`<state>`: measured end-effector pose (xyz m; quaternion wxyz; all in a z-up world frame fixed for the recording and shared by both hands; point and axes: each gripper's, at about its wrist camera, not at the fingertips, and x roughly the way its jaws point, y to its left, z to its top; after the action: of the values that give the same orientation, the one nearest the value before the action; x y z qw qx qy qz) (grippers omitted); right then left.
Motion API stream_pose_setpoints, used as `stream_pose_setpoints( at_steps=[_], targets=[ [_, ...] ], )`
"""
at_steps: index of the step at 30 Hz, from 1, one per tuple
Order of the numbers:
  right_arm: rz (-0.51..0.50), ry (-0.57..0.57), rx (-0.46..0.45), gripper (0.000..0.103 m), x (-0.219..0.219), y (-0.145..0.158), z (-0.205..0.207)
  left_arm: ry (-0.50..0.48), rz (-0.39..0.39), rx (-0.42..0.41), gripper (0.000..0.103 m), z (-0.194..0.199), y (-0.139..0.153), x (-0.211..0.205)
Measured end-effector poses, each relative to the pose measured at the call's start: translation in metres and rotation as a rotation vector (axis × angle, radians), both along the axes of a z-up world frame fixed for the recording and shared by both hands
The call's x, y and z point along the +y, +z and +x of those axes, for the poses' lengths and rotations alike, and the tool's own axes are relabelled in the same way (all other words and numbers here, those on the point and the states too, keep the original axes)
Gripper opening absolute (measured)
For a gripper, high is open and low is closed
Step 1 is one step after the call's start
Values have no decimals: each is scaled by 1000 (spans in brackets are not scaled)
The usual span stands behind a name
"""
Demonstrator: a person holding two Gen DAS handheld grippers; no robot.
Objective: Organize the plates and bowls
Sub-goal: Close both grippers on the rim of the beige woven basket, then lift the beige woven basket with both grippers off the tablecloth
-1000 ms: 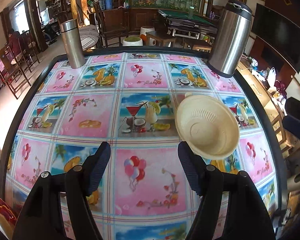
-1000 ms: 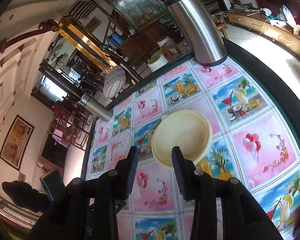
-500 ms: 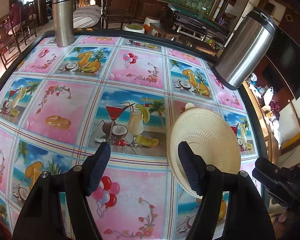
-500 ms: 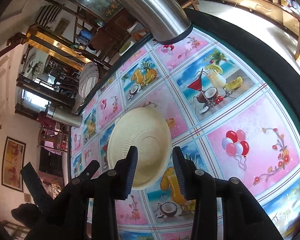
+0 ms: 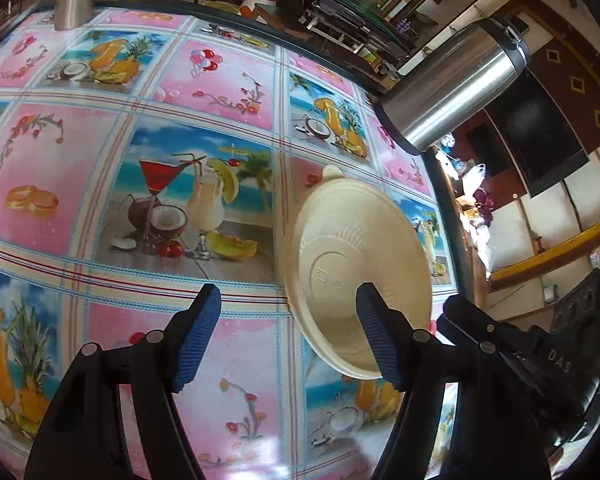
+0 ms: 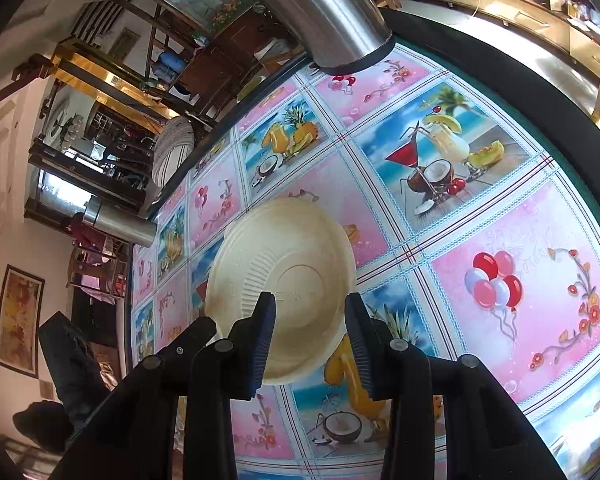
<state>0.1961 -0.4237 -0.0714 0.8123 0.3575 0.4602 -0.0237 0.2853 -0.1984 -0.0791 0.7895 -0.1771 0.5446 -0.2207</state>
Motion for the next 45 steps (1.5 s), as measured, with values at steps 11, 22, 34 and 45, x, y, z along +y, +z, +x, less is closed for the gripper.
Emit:
stream_pose_setpoints(
  at_steps=[11, 22, 34, 45],
  targets=[
    [37, -32, 7, 39, -8, -8, -1, 38, -9, -39, 69, -2, 1, -1],
    [36, -42, 10, 39, -9, -11, 1, 51, 11, -75, 69, -3, 1, -3],
    [31, -43, 24, 39, -5, -18, 4, 36, -31, -63, 68, -4, -2, -3],
    [42, -36, 35, 39, -2, -24, 6, 91, 15, -70, 52, -2, -6, 6]
  ],
)
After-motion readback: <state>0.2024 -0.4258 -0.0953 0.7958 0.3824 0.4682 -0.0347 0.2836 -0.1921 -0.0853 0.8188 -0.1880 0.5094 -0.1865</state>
